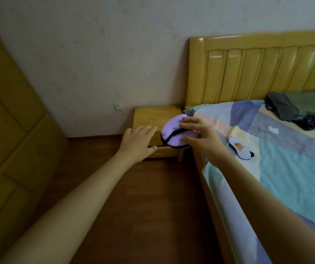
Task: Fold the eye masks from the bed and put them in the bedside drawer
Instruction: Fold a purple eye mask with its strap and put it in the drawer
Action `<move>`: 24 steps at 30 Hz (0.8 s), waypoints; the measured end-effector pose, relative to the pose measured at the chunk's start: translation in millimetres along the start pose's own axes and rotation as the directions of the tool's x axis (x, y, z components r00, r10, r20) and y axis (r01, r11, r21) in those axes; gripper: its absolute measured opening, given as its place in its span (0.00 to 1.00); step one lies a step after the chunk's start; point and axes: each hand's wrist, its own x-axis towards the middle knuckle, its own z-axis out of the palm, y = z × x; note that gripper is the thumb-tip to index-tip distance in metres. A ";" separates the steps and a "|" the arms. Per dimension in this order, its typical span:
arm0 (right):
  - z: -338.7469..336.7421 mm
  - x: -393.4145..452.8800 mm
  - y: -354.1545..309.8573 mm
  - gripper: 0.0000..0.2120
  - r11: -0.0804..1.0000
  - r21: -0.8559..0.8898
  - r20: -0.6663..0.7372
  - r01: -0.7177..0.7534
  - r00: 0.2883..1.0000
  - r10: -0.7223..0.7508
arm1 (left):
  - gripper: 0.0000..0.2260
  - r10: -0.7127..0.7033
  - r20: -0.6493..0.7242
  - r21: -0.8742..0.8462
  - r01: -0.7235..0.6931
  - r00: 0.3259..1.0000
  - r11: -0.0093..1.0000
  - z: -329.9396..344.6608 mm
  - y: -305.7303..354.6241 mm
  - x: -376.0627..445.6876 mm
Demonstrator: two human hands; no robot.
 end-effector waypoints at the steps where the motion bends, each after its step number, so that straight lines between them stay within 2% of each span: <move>1: 4.2 13.9 10.1 0.22 1.000 0.000 0.015 -0.005 1.000 0.005 | 0.32 -0.013 0.010 -0.008 0.013 1.000 1.000 11.0 -6.1 9.9; 7: 14.4 117.1 86.9 0.21 1.000 0.001 0.110 -0.030 0.993 0.030 | 0.32 -0.065 0.015 -0.032 0.065 0.998 0.997 81.2 -29.1 97.2; 14: 40.0 217.9 203.0 0.21 0.995 0.030 0.191 -0.094 0.978 0.087 | 0.30 -0.132 0.051 -0.057 0.135 0.990 0.989 194.7 -47.1 185.5; 19: 57.6 268.6 298.3 0.20 0.988 0.036 0.199 -0.150 0.970 0.140 | 0.28 -0.139 0.077 -0.075 0.145 0.987 0.987 287.7 -58.4 231.4; 24: 78.6 313.7 389.0 0.20 0.980 0.068 0.191 -0.185 0.967 0.169 | 0.30 -0.110 0.106 -0.073 0.118 0.988 0.990 375.8 -76.6 273.2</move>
